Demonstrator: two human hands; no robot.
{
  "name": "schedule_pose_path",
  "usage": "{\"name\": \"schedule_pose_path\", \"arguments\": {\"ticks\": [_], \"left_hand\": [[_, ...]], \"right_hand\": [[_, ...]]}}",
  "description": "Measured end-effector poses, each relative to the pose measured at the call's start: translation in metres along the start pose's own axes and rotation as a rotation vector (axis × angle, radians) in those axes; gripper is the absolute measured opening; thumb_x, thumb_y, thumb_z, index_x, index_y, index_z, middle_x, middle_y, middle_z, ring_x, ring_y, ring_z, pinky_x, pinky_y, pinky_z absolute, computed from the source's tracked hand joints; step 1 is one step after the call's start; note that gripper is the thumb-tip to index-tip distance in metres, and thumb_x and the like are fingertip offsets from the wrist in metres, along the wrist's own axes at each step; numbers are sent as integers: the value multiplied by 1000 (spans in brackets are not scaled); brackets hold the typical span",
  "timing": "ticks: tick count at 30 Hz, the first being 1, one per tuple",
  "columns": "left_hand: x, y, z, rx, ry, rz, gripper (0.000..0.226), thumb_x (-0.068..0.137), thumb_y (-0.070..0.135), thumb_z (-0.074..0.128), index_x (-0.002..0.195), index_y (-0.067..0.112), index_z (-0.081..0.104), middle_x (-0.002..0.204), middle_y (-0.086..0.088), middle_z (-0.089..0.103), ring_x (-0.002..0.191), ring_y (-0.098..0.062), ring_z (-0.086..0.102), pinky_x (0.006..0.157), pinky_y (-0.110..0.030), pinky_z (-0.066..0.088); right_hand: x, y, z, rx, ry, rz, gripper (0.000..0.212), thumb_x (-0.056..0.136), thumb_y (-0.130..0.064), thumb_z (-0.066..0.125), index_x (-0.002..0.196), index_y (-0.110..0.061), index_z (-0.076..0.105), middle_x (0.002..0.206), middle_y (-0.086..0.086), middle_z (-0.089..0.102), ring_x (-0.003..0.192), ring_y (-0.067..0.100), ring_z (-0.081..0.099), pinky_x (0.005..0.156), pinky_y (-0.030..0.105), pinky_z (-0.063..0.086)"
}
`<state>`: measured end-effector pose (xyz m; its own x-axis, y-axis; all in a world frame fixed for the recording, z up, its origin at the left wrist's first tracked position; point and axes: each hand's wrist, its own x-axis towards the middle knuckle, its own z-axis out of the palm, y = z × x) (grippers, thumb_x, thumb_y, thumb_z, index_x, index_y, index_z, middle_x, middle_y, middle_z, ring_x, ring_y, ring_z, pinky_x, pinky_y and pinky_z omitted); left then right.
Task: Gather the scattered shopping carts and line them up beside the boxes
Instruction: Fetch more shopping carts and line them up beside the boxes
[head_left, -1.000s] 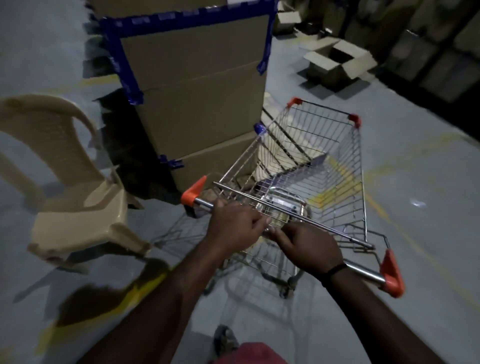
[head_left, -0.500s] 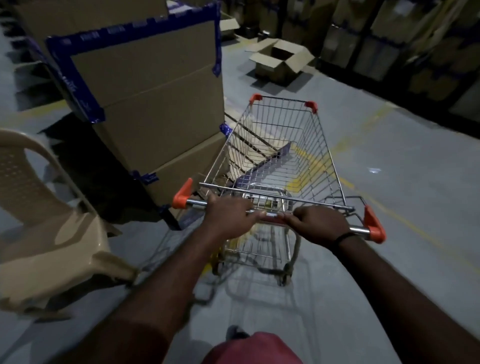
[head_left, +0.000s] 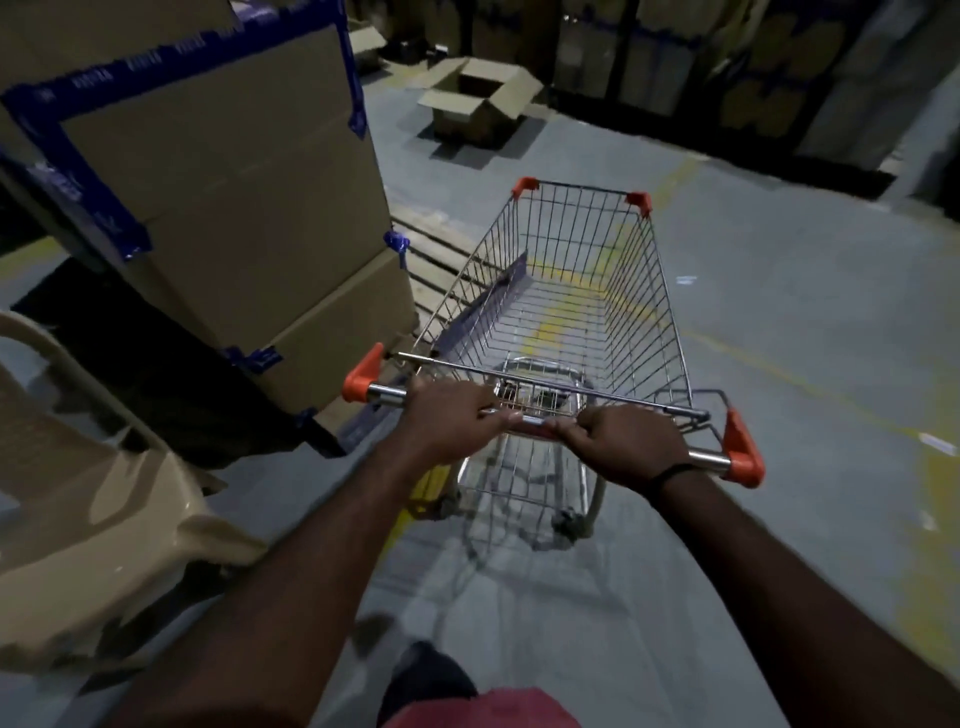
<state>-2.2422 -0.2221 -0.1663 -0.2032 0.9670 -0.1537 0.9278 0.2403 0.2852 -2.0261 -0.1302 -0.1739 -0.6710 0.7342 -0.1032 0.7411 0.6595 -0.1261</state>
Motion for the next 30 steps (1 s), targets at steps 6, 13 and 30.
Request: {"name": "schedule_pose_path", "arguments": {"ticks": [6, 13, 30], "left_hand": [[16, -1, -2, 42, -42, 141, 48, 92, 73, 42, 104, 36, 71, 103, 7, 72, 108, -20, 62, 103, -51, 26], [33, 1, -3, 30, -90, 309, 50, 92, 73, 44, 103, 33, 71, 98, 6, 71, 104, -21, 62, 104, -48, 23], [36, 39, 7, 122, -245, 716, 59, 89, 78, 44, 100, 28, 73, 92, 7, 70, 95, -18, 61, 91, -42, 29]], "right_hand": [[-23, -9, 2, 37, 27, 143, 71, 83, -86, 12, 66, -27, 46, 73, -5, 56, 83, 23, 65, 72, 31, 51], [-46, -26, 2, 71, 8, 325, 67, 87, -84, 16, 73, -30, 54, 71, -7, 56, 77, 20, 58, 64, 30, 39], [-130, -69, 21, 88, 85, 768, 62, 93, -79, 20, 78, -29, 55, 72, -6, 56, 75, 22, 58, 65, 32, 40]]}}
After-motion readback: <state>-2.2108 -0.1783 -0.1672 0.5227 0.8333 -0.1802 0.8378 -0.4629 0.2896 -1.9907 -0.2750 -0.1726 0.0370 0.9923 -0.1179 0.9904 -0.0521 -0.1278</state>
